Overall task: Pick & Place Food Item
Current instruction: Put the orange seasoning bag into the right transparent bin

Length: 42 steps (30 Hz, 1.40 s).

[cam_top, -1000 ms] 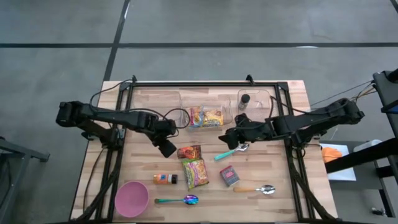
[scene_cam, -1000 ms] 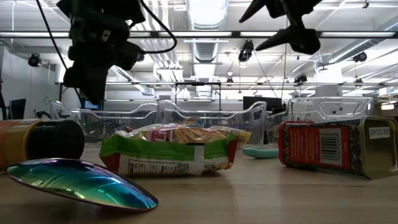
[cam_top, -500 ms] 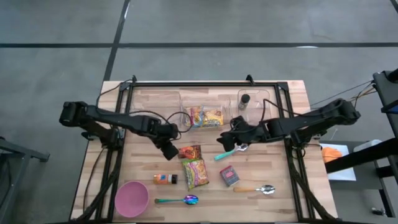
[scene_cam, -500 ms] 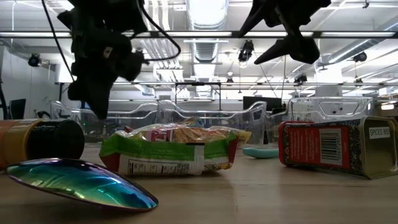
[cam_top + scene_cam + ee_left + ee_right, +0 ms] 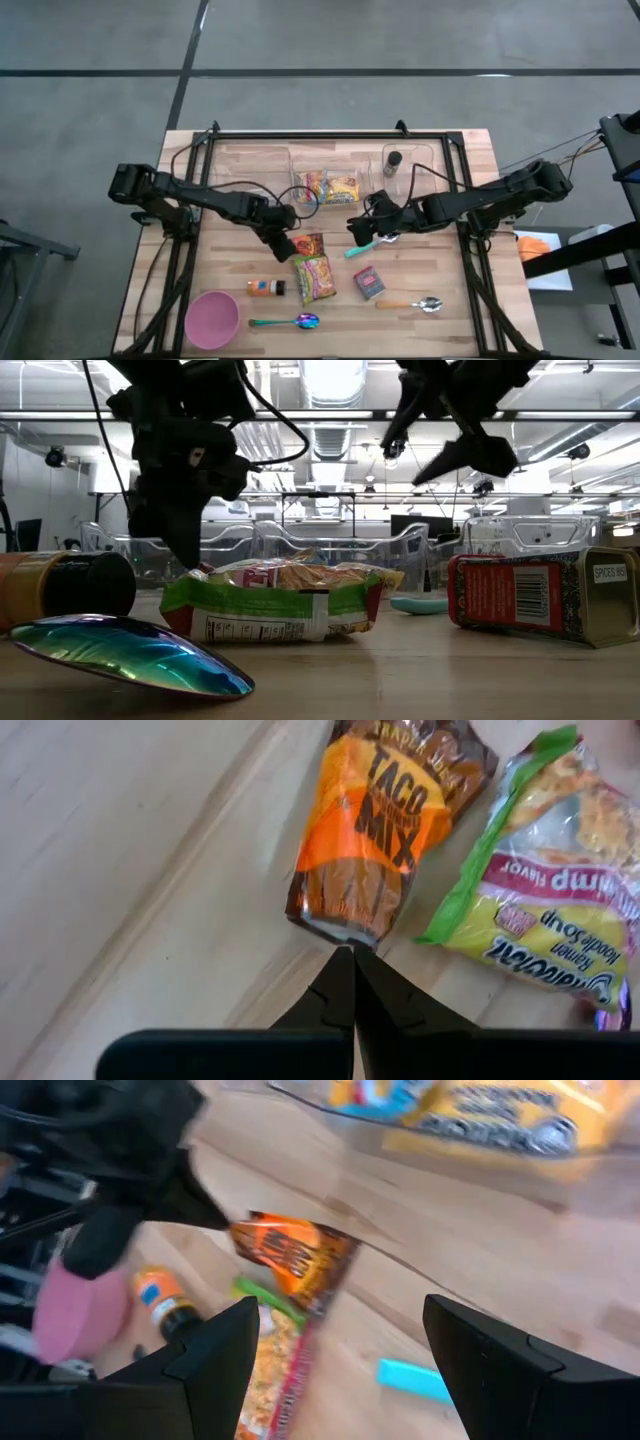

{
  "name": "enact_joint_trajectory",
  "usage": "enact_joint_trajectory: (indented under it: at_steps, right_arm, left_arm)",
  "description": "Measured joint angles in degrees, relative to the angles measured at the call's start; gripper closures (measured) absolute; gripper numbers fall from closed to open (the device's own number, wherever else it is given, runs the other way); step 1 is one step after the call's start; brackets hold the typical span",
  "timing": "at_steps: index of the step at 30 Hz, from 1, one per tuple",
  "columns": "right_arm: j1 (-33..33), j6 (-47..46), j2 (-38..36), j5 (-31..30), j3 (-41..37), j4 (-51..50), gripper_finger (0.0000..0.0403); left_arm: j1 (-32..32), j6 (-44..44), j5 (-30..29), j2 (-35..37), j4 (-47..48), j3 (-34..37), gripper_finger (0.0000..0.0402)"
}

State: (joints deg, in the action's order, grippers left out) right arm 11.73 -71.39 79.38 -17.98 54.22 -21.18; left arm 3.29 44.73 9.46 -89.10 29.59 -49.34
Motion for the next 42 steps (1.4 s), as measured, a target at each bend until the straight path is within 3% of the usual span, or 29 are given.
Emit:
enact_joint_trajectory:
  at_steps: [9,22,26,42]
  right_arm:
    - [0.0,-5.1,-0.5,-0.1,0.0,-7.5,0.0125]
    - [0.0,-5.3,0.9,-0.1,-0.3,-7.2,0.0125]
    - [0.0,-5.1,0.8,0.0,-0.2,-6.9,0.0125]
    - [-0.3,-7.0,1.6,1.0,-1.4,-6.8,0.0125]
  left_arm:
    - [0.0,1.7,-1.7,0.0,-0.2,0.1,0.0401]
    - [0.0,3.4,-0.8,-2.9,-0.1,0.2,0.0401]
    - [0.7,4.8,0.2,-6.1,-2.5,0.2,0.0401]
    - [-1.6,5.3,-0.2,-6.3,-10.2,0.1,0.0401]
